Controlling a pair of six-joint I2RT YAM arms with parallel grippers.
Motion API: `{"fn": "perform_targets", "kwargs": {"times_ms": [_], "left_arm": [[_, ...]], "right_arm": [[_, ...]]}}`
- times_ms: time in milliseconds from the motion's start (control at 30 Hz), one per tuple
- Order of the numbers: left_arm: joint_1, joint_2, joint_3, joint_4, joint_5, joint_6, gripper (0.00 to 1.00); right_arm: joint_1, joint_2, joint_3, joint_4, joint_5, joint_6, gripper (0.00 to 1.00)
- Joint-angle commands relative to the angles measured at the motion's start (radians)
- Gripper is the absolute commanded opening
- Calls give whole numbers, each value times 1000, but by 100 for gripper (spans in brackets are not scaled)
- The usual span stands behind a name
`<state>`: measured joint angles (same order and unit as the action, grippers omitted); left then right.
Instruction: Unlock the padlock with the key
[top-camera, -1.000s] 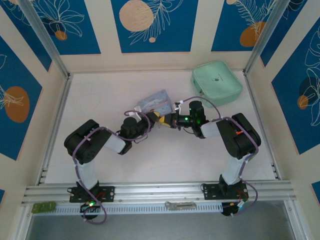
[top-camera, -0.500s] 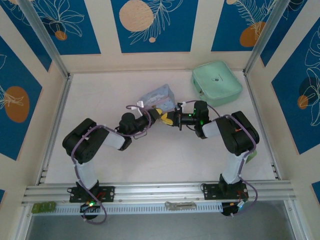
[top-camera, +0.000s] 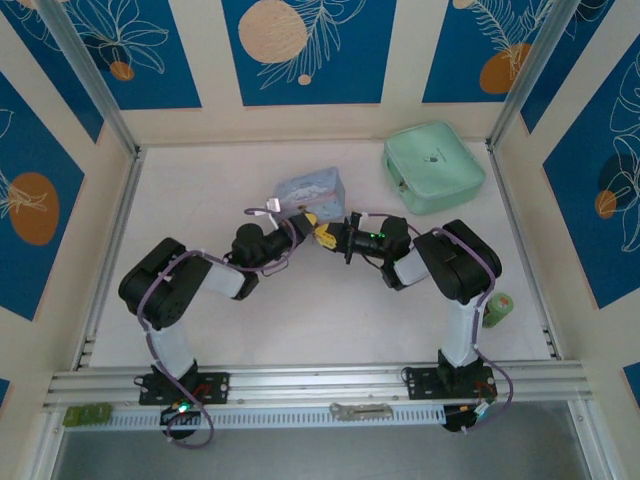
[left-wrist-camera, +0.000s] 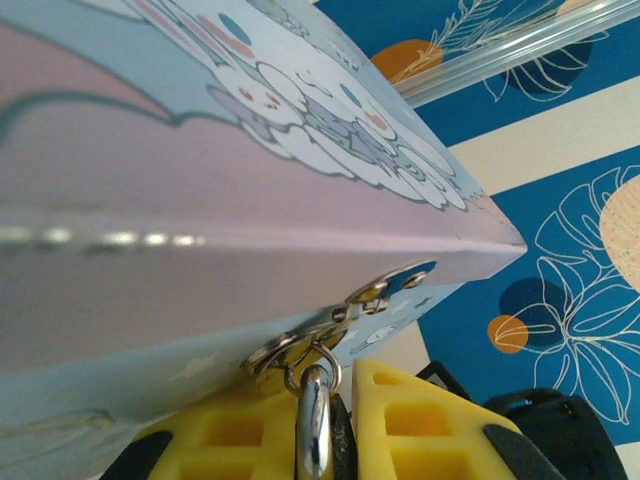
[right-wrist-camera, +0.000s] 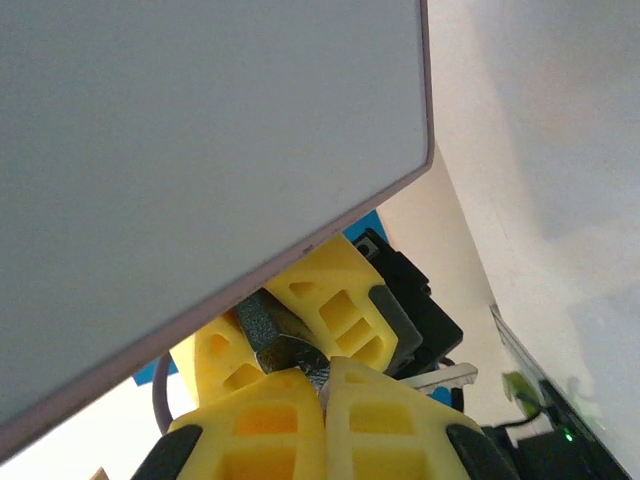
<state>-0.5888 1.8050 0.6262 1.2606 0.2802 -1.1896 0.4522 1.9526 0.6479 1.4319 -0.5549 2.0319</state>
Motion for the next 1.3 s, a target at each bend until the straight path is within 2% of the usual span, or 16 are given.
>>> {"fn": "perform_targets", "kwargs": {"times_ms": [0, 200, 567, 733, 800, 967, 1267], "left_arm": [[-114, -65, 18, 148, 362, 103, 0], [-113, -77, 47, 148, 401, 115, 0], [-98, -16, 1, 148, 292, 82, 0], [-90, 11, -12, 148, 239, 89, 0], [-85, 17, -20, 148, 215, 96, 0], [-71, 36, -33, 148, 172, 96, 0], [-61, 68, -66, 114, 48, 110, 0]], "right_arm": [[37, -15, 65, -31, 324, 510, 0], [37, 25, 131, -30, 327, 524, 0], [32, 94, 60, -35, 272, 390, 0], [34, 127, 10, -32, 278, 287, 19], [28, 125, -15, -31, 286, 249, 24], [20, 103, -37, -71, 272, 174, 31], [-7, 42, -137, -165, 263, 6, 37]]}}
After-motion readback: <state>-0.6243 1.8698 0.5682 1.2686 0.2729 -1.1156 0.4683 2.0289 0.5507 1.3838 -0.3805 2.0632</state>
